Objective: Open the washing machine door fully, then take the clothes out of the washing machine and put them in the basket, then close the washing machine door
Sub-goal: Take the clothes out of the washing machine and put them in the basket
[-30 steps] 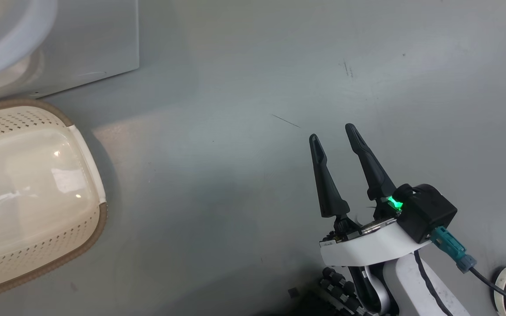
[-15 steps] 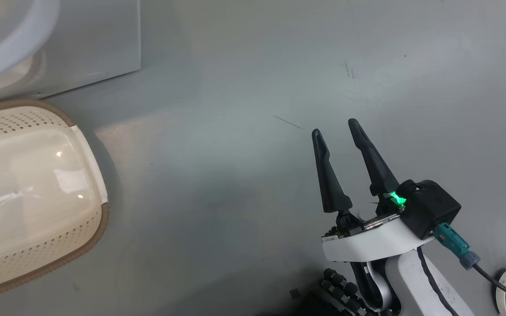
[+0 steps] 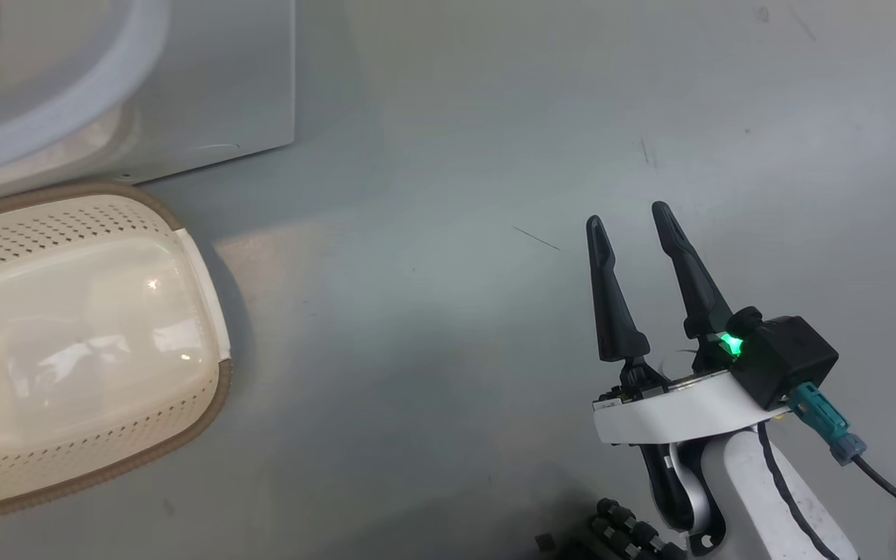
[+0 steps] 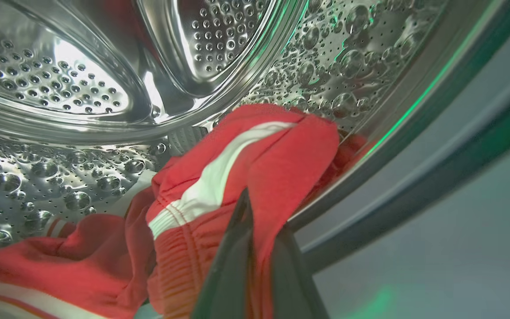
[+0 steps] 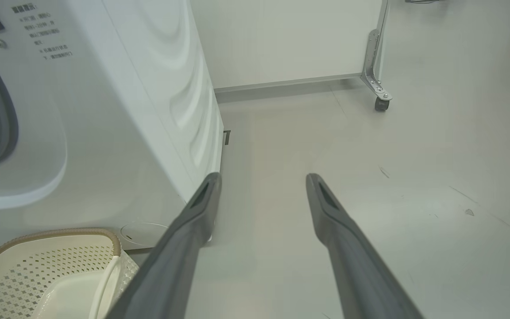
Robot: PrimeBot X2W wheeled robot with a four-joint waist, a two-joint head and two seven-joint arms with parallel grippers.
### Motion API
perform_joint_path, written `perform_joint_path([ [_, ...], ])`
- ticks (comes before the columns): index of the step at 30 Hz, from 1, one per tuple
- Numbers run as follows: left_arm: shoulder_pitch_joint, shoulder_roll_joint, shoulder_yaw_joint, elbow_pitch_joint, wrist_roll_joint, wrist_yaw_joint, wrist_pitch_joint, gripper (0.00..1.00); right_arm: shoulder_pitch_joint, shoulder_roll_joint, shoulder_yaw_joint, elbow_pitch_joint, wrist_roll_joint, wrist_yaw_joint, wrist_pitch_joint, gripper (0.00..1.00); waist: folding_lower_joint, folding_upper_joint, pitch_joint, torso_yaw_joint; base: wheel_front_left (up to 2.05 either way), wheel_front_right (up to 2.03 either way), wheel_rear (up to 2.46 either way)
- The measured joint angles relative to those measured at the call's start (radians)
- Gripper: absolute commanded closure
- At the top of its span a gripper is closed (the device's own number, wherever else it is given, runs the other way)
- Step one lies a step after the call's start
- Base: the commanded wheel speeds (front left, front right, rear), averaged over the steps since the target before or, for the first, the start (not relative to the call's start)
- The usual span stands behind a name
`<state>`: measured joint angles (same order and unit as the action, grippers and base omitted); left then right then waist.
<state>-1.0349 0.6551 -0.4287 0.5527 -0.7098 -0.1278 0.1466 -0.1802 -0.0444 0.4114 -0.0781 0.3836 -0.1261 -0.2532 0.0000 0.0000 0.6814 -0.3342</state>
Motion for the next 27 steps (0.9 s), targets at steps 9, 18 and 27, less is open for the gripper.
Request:
perform_joint_path([
  [9, 0.051, -0.04, -0.069, 0.014, -0.002, 0.0, -0.117, 1.0, -0.004, 0.0, -0.031, 0.035, -0.027, 0.0, 0.0, 0.0, 0.0, 0.0, -0.055, 0.057, 0.0, 0.0, 0.0],
  [18, 0.155, -0.078, -0.138, 0.02, -0.005, 0.0, -0.236, 1.0, -0.004, -0.001, -0.054, 0.081, -0.052, 0.0, 0.0, 0.0, 0.0, 0.0, -0.129, 0.122, 0.0, 0.0, 0.0],
  [27, 0.254, -0.095, -0.193, 0.014, -0.012, 0.0, -0.351, 1.0, 0.013, -0.002, -0.076, 0.117, -0.062, 0.001, 0.0, 0.0, 0.0, 0.0, -0.217, 0.193, 0.0, 0.0, 0.0],
])
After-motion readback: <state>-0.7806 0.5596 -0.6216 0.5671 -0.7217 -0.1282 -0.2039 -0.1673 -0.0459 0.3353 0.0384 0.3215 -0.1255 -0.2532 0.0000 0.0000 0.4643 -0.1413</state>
